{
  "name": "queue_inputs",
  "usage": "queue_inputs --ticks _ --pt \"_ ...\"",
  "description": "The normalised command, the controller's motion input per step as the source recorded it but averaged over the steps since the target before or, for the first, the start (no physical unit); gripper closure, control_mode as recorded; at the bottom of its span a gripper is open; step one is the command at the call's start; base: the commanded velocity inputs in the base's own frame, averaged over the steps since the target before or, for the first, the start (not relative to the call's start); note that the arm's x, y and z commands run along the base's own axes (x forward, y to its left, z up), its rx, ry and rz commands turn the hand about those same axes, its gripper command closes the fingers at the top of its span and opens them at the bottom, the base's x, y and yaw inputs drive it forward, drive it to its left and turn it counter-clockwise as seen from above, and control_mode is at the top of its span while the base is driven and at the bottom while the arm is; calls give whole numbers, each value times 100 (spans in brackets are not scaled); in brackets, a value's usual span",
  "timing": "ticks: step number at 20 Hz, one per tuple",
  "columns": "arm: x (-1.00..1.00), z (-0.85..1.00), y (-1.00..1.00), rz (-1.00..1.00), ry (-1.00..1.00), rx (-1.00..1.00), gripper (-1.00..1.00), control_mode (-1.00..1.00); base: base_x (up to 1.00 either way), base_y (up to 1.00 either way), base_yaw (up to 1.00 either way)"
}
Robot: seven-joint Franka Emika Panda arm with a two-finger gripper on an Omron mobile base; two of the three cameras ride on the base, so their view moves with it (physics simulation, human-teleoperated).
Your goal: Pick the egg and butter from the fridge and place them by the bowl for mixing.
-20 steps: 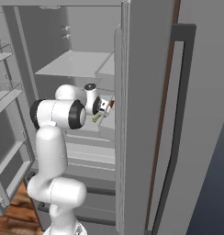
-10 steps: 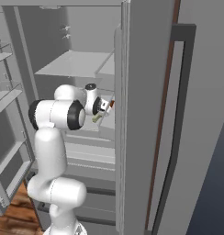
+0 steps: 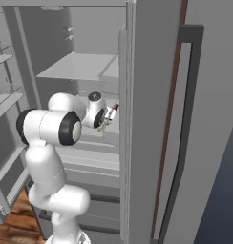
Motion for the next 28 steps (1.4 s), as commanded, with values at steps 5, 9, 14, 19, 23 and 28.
queue_inputs --ticks 5,9,14,19,23,28 --pt "-78 56 0 -1 -10 0 100 -100 0 0 0" --pt "-81 88 3 -4 -2 0 100 -100 0 0 0" --pt "-61 92 0 -9 15 0 100 -100 0 0 0" --pt "-98 72 0 -5 27 0 100 -100 0 0 0" --pt "-100 48 6 0 18 1 100 -100 0 0 0" --pt "-100 22 20 1 -8 1 100 -100 0 0 0"
